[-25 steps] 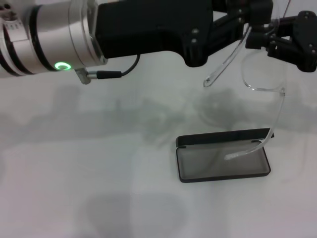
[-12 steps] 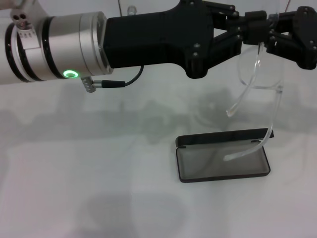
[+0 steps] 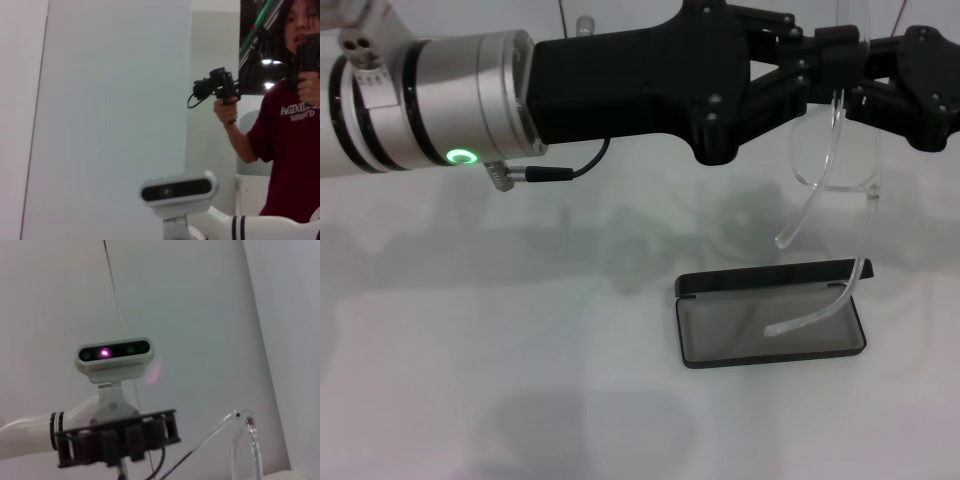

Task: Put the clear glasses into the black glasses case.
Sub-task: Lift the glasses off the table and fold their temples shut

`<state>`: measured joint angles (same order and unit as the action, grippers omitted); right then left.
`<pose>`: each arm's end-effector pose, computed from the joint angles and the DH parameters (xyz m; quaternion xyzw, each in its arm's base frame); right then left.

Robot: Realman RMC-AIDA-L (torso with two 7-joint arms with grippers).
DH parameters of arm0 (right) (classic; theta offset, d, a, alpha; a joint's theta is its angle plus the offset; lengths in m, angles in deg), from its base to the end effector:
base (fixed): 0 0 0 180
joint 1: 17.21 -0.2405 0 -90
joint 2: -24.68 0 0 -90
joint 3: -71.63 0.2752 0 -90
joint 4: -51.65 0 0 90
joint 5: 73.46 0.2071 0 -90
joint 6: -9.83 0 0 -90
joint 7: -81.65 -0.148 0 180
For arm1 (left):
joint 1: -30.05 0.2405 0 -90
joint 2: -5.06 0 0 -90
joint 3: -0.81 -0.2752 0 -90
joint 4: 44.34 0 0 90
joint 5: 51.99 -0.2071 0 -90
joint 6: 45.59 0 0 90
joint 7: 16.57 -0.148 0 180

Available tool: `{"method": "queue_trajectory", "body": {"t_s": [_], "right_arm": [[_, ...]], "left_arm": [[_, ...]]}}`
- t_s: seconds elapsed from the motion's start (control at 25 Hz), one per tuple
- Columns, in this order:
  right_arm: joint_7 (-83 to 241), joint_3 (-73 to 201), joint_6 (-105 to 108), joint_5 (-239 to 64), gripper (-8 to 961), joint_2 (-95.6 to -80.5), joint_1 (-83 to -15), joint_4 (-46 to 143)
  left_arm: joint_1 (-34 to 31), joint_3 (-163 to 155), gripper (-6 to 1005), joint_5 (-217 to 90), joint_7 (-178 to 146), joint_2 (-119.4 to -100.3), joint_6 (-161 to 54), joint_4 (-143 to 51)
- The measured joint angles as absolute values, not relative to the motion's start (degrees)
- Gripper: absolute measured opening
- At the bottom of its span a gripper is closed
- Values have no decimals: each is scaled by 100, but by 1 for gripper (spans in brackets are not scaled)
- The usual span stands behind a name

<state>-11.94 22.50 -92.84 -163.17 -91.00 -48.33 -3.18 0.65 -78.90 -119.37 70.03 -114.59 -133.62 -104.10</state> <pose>0.1789 0.3449 0.0639 -0.9202 0.0976 0.3747 0.0583 -0.0961 0.3215 -0.0080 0.8938 0.0207 0.4478 0.0160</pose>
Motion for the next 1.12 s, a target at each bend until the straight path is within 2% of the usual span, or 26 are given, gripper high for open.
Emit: {"method": "queue_trajectory", "body": {"t_s": [0.48, 1.12], "right_arm": [[-989, 2155, -9258, -16233, 127, -9117, -5127, 239], [-975, 1960, -9304, -15940, 128, -9115, -5171, 271]], "left_arm": [[23, -7900, 66, -11908, 7002, -11467, -13518, -10401], [5, -7725, 63, -11864, 6588, -11462, -13449, -9932]]}}
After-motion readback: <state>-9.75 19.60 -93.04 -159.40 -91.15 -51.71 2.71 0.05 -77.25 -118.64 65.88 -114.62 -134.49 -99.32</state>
